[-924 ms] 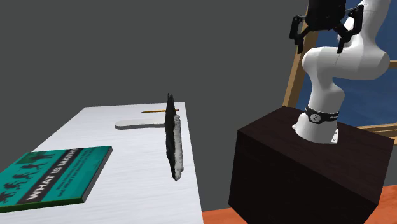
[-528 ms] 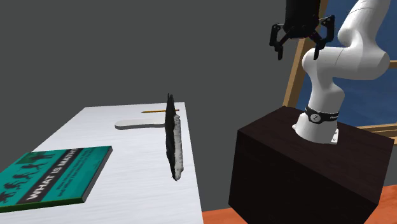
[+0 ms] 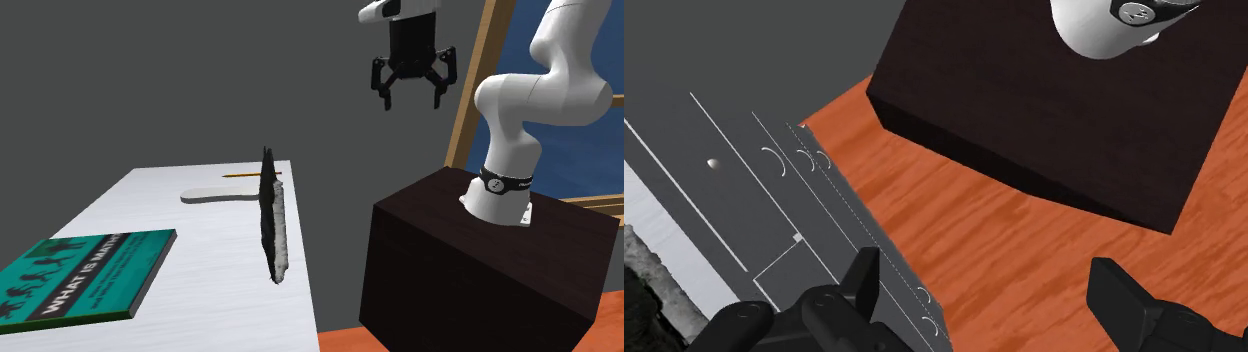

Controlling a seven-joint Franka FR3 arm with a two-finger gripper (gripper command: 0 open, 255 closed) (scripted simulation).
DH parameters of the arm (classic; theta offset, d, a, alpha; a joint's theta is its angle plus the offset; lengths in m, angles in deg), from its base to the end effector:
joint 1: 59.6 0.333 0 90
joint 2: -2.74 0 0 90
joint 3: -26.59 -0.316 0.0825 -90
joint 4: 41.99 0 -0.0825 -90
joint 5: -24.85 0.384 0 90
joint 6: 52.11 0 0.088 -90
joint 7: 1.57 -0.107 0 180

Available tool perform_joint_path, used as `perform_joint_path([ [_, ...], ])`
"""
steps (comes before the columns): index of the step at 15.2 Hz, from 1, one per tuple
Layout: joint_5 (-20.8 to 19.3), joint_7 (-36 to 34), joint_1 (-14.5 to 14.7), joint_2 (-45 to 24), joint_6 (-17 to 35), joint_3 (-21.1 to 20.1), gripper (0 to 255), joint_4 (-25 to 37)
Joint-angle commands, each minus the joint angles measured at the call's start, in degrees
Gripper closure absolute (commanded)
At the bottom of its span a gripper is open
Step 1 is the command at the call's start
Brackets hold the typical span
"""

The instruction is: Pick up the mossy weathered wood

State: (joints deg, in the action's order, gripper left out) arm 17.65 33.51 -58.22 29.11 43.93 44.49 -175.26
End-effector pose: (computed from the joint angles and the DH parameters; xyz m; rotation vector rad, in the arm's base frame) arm 0.3730 -0.1331 0.4883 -2.9712 -0.5949 0.2759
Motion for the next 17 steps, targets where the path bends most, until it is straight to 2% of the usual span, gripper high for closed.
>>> perform_joint_path([
  [1, 0.10, 5.00, 0.67, -4.77, 2.28, 2.24, 0, 2.95],
  [5, 1.75, 14.65, 1.65, -13.55, 5.95, 5.92, 0, 8.57],
  [10, 6.40, 26.97, 1.87, -25.50, 8.87, 8.84, 0, 17.46],
  [17, 14.71, 42.49, -1.37, -42.79, 8.86, 8.45, 0, 33.66],
])
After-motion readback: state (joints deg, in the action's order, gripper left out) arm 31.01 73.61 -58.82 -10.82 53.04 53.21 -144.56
